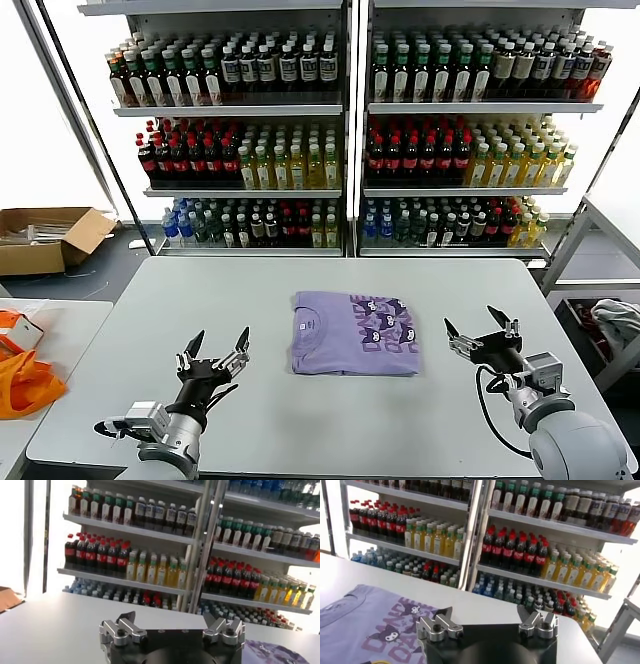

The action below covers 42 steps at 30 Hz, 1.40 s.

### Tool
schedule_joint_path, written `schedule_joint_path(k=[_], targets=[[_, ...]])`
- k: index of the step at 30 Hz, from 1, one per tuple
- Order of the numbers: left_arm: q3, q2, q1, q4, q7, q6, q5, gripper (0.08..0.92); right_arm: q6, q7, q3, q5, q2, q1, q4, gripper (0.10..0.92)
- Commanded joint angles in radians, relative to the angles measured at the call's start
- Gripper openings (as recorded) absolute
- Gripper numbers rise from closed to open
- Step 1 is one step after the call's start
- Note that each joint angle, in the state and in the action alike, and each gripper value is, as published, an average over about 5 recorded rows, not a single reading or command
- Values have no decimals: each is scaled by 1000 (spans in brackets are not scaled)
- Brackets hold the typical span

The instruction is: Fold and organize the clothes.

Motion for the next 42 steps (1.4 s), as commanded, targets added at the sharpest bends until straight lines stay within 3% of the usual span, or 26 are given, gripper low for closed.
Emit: schedule_joint_path(k=[1,42], targets=[[-4,-3,8,-9,7,-9,12,823,-8,-2,6,1,-12,-1,-3,823],[12,-17,13,-18,12,-8,9,823,5,31,-14,0,18,-10,-1,823]])
